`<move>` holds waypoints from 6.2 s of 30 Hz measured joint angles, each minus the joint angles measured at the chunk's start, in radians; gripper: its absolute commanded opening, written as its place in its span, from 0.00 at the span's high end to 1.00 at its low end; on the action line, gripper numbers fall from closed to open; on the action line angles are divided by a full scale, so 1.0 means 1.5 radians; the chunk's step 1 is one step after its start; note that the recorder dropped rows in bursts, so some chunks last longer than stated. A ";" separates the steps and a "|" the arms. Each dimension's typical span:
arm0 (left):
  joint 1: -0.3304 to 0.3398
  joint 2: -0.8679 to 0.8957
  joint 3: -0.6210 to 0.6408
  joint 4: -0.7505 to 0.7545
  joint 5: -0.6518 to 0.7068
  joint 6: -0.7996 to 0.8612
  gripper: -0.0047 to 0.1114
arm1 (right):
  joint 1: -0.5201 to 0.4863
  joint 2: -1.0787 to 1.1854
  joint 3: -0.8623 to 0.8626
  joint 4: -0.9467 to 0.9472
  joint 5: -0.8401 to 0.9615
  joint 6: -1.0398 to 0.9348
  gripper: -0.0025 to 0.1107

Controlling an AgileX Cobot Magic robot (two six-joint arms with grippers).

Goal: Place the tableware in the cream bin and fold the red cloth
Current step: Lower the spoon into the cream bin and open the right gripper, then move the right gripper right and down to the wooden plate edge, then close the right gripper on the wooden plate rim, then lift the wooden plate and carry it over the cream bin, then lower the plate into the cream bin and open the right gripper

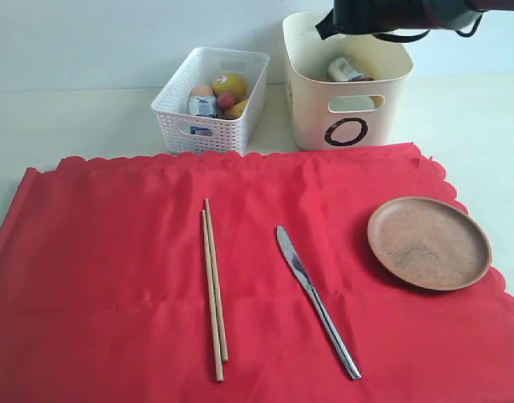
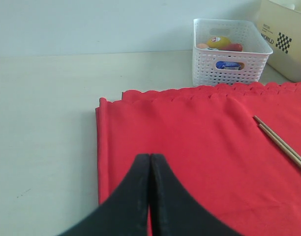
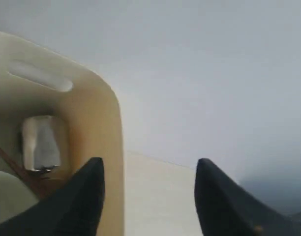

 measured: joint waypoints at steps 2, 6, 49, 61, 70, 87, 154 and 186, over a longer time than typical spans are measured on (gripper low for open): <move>0.000 0.000 0.000 0.000 0.000 0.000 0.96 | 0.000 -0.010 0.000 0.007 -0.041 -0.014 0.78; 0.000 0.000 0.000 0.000 0.000 0.000 0.96 | -0.003 -0.029 0.000 0.016 -0.130 -0.016 0.98; 0.000 0.000 0.000 0.000 0.000 0.000 0.96 | -0.328 -0.260 0.330 -0.741 1.085 0.836 0.98; 0.000 0.000 0.000 0.000 0.000 0.000 0.96 | -0.359 -0.192 0.330 -0.907 1.136 0.908 0.98; 0.000 0.000 0.000 0.000 0.000 0.000 0.96 | -0.360 -0.160 0.330 -1.032 1.130 1.026 0.76; 0.000 0.000 0.000 0.000 0.000 0.000 0.96 | -0.360 -0.061 0.329 -1.033 1.091 1.073 0.63; 0.000 0.000 0.000 0.000 0.000 0.000 0.96 | -0.362 -0.127 0.176 -0.431 1.305 0.727 0.98; 0.000 0.000 0.000 0.000 0.000 0.000 0.96 | -0.362 -0.079 0.170 -0.183 0.914 0.702 0.62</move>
